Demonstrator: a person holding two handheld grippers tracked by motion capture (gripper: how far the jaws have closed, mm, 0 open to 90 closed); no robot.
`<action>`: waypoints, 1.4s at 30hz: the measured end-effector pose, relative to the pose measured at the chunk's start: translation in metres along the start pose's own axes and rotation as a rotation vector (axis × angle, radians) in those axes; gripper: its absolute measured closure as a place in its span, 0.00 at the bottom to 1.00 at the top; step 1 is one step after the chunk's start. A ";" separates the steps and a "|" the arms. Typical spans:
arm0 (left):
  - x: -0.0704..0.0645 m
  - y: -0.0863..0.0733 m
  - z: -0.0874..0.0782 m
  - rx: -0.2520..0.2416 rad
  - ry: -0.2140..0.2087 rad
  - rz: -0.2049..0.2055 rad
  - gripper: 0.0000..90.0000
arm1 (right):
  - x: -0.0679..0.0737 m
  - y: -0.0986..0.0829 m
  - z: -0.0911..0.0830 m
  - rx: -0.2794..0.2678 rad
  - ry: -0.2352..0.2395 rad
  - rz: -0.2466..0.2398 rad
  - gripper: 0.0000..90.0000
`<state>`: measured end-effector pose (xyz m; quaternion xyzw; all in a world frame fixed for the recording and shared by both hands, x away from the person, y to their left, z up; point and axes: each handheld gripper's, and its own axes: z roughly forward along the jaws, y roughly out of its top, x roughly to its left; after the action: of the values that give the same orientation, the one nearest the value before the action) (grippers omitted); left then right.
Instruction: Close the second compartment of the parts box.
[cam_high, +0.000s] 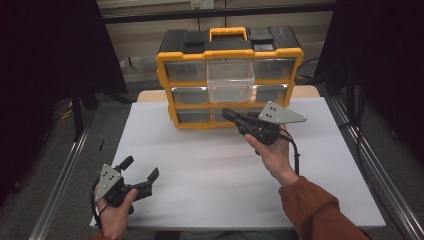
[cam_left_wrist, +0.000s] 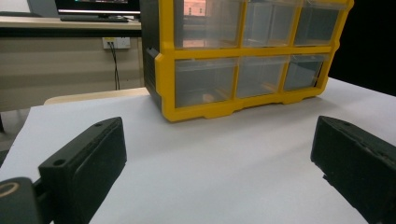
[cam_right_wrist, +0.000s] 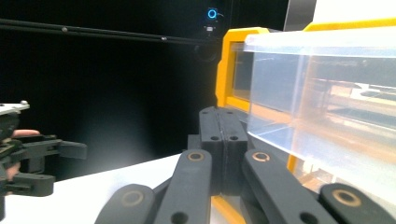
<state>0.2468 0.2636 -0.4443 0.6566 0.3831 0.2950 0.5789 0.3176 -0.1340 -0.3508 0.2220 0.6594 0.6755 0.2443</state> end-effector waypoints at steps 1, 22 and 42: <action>0.001 0.000 0.000 0.006 -0.004 0.005 0.04 | -0.001 0.000 0.001 0.001 -0.005 -0.003 1.00; 0.000 0.000 -0.001 0.007 0.011 0.012 0.04 | -0.026 -0.009 0.012 0.031 -0.071 0.007 1.00; -0.001 0.001 -0.001 0.004 0.011 0.004 0.04 | -0.037 -0.012 0.020 0.018 -0.136 0.007 1.00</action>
<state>0.2457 0.2638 -0.4436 0.6569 0.3855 0.2991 0.5748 0.3595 -0.1411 -0.3613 0.2719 0.6463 0.6537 0.2845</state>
